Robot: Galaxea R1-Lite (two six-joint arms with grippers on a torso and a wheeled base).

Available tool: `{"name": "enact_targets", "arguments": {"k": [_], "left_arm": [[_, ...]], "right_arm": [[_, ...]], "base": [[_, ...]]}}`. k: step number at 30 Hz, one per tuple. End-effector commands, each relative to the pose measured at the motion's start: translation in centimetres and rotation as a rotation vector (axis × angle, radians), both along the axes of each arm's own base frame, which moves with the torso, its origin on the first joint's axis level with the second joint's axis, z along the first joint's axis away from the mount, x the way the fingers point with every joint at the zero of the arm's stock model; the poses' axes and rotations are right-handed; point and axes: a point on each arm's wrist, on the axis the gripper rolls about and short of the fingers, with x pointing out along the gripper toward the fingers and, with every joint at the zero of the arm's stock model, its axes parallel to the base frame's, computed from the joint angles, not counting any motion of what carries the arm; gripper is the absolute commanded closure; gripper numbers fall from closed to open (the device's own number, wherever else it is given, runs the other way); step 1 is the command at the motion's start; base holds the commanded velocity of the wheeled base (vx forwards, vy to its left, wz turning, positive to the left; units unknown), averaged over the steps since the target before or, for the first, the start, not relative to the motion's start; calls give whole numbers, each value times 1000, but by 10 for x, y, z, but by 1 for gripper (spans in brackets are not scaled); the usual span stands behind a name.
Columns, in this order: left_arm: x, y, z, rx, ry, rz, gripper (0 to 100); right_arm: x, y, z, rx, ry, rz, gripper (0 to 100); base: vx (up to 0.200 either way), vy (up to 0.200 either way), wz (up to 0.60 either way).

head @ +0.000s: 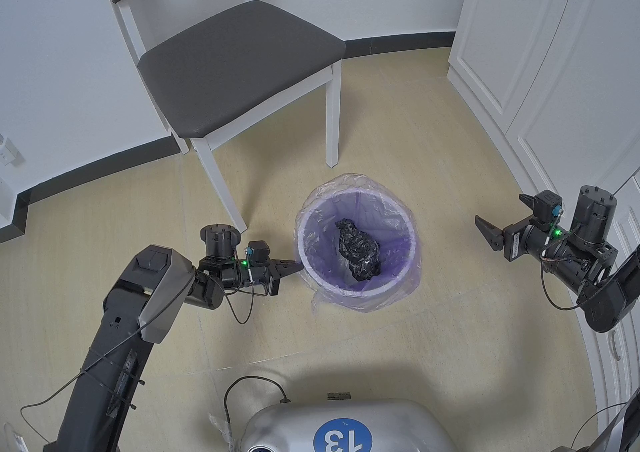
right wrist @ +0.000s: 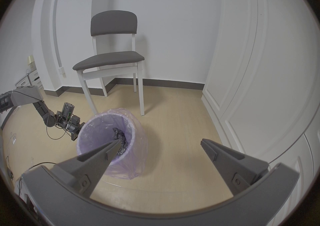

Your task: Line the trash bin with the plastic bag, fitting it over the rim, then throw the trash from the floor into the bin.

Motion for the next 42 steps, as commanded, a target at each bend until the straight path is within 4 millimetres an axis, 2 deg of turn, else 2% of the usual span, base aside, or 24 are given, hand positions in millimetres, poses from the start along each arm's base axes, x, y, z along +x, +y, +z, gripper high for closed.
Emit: {"name": "enact_targets", "arguments": {"k": [1, 4, 15, 19, 20, 25, 30, 33, 35, 37, 42], "left_arm": [[1, 9, -32, 17, 72, 23, 100], [-1, 9, -38, 18, 88, 23, 100], [3, 6, -30, -31, 35, 37, 100], [4, 7, -34, -60, 11, 46, 100], [4, 8, -35, -61, 11, 48, 0], [5, 12, -33, -62, 4, 55, 0], [0, 40, -20, -32, -28, 93, 0], [-12, 60, 5, -4, -59, 116, 0], [-28, 71, 24, 3, -64, 134, 0], [-38, 76, 38, 2, -85, 149, 0], [-88, 95, 105, -18, -226, 280, 0]], "right_arm": [[5, 2, -13, -25, 40, 6, 0], [8, 6, -17, -37, 46, 20, 0], [6, 13, -23, -43, 65, 42, 0], [3, 12, -25, -45, 73, 42, 0], [3, 12, -26, -44, 77, 42, 0], [1, 11, -28, -48, 91, 41, 0], [-2, 11, -31, -52, 106, 39, 0], [-2, 12, -31, -52, 106, 41, 0], [0, 13, -29, -52, 95, 35, 0], [2, 13, -30, -54, 96, 15, 0], [8, 19, -44, -12, 102, -107, 0]], "base": [[0, 0, 0], [0, 0, 0], [0, 0, 0], [0, 0, 0], [0, 0, 0], [0, 0, 0], [0, 0, 0], [0, 0, 0], [0, 0, 0], [0, 0, 0], [0, 0, 0]]}}
